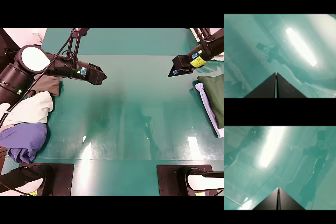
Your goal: Fold the shirts.
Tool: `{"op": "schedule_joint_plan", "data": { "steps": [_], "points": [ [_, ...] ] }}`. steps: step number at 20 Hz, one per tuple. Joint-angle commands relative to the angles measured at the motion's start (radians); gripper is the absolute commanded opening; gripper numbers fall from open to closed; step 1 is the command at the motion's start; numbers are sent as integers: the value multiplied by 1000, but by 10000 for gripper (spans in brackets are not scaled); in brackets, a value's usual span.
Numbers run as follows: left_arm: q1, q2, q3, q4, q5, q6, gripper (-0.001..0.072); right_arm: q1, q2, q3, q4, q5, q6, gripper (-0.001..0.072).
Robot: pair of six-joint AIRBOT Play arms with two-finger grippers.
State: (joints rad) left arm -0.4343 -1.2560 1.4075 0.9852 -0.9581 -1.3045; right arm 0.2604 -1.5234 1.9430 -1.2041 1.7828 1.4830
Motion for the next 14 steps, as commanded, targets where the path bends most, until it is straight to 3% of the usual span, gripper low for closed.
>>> {"op": "schedule_joint_plan", "data": {
  "steps": [1,12,14],
  "points": [
    [0,0,0,0,1,0,28,2,0,1,1,2,0,21],
    [0,0,0,-1,5,0,28,2,0,1,0,27,1,20],
    [0,-1,0,9,105,3,28,2,0,1,0,27,1,21]
  ]
}}
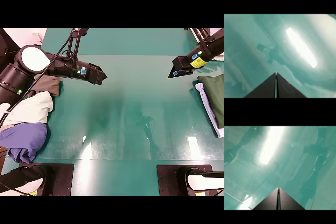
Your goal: Fold the shirts.
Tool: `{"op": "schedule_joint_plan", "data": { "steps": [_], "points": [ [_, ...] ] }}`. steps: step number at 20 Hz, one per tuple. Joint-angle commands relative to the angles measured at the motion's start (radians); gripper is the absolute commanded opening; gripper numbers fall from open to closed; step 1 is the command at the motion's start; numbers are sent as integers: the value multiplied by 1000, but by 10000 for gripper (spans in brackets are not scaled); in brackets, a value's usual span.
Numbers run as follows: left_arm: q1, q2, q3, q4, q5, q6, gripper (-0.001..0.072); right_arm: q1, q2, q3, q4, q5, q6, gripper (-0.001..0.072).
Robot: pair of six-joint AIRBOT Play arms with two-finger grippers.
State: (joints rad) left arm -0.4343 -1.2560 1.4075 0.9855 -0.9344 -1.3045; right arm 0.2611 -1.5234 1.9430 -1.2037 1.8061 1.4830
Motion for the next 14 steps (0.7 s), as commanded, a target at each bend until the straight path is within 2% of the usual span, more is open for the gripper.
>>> {"op": "schedule_joint_plan", "data": {
  "steps": [1,2,3,4,5,6,9,14],
  "points": [
    [13,2,6,46,104,4,29,1,0,1,0,4,1,20],
    [40,3,25,136,104,-1,129,1,0,1,0,4,1,21],
    [76,2,40,233,104,-53,457,1,0,1,0,4,1,20],
    [124,2,50,336,104,-152,640,1,0,1,0,4,1,21],
    [173,2,50,420,98,-214,686,1,0,1,0,4,1,20],
    [230,-2,45,497,80,-246,686,1,0,1,0,4,1,20],
    [388,-65,14,636,44,-263,686,1,0,1,0,-5,1,20],
    [586,-294,-15,642,52,-264,687,1,0,1,0,-4,20,20]
  ]
}}
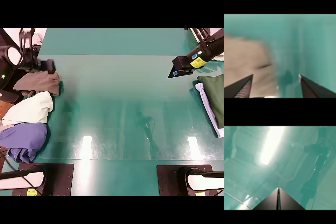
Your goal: Fold the shirts.
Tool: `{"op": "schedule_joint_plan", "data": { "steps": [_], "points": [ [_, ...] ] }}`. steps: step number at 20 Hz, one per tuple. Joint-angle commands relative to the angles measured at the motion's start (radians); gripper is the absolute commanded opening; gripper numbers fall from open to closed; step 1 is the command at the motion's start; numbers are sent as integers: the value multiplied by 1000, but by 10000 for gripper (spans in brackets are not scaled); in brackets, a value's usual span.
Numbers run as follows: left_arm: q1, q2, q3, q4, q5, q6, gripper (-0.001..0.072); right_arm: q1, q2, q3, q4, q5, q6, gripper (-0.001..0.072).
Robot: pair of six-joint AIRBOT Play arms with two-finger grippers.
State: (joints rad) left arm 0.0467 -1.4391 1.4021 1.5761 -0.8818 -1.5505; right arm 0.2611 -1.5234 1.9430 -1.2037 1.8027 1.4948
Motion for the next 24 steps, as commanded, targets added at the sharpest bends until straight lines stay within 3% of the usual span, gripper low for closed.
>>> {"op": "schedule_joint_plan", "data": {
  "steps": [1,6,7,9,12,16,19,24],
  "points": [
    [122,-156,-10,48,12,-23,687,1,0,1,0,-1,12,20],
    [130,-269,-10,48,81,-22,680,1,0,1,0,-1,45,20],
    [130,-269,-1,48,85,-21,532,1,0,1,0,-2,45,20],
    [130,-269,40,48,34,-16,32,1,0,1,-1,-1,45,20],
    [126,-243,175,36,-106,42,27,0,3,37,-2,3,43,20],
    [69,-48,353,-3,-228,119,27,-36,90,92,-14,-1,23,20],
    [-13,121,418,-126,-343,138,27,-126,228,-11,-108,-21,23,20],
    [-275,216,407,-243,-550,155,27,-343,415,-262,-82,-124,19,20]
  ]
}}
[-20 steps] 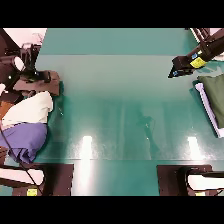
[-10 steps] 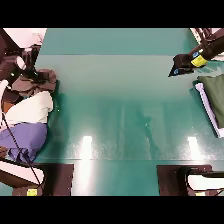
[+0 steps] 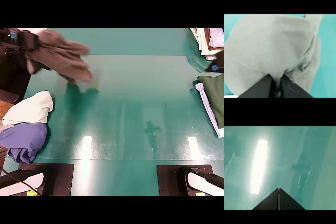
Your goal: Fold the shirts.
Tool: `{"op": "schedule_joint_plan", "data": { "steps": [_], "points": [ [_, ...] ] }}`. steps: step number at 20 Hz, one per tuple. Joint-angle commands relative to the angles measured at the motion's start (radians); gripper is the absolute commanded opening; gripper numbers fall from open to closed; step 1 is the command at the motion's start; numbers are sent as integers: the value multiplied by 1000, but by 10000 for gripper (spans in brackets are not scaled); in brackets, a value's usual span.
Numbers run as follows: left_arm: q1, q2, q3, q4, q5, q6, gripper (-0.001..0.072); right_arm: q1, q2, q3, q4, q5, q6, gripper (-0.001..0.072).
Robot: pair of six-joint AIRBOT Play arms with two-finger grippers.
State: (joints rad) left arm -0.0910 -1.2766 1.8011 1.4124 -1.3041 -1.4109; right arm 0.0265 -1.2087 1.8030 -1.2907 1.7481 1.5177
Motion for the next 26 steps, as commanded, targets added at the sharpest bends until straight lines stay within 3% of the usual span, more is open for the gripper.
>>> {"op": "schedule_joint_plan", "data": {
  "steps": [1,6,7,8,9,12,15,18,21,26],
  "points": [
    [-198,51,-8,-90,-121,15,27,-146,130,-169,45,-98,-28,20],
    [-494,-7,-154,-134,21,13,31,-249,222,-351,199,-167,-99,20],
    [-543,-30,-167,-167,53,13,273,-253,230,-376,199,-175,-99,20],
    [-588,-56,-172,-182,90,14,683,-253,234,-395,200,-182,-107,20],
    [-620,-77,-171,-182,124,18,707,-253,233,-407,199,-185,-113,20],
    [-630,-93,-168,-117,172,58,676,-253,233,-428,200,-201,-113,20],
    [-502,-100,-165,26,169,11,677,-253,233,-427,200,-209,-113,20],
    [-281,-161,-165,-23,164,-50,677,-248,233,-427,200,-216,-113,20],
    [-101,-279,-166,-162,134,-55,677,-221,233,-427,199,-236,-113,20],
    [0,-481,-166,-214,86,-52,677,-147,232,-427,197,-289,-113,20]
  ]
}}
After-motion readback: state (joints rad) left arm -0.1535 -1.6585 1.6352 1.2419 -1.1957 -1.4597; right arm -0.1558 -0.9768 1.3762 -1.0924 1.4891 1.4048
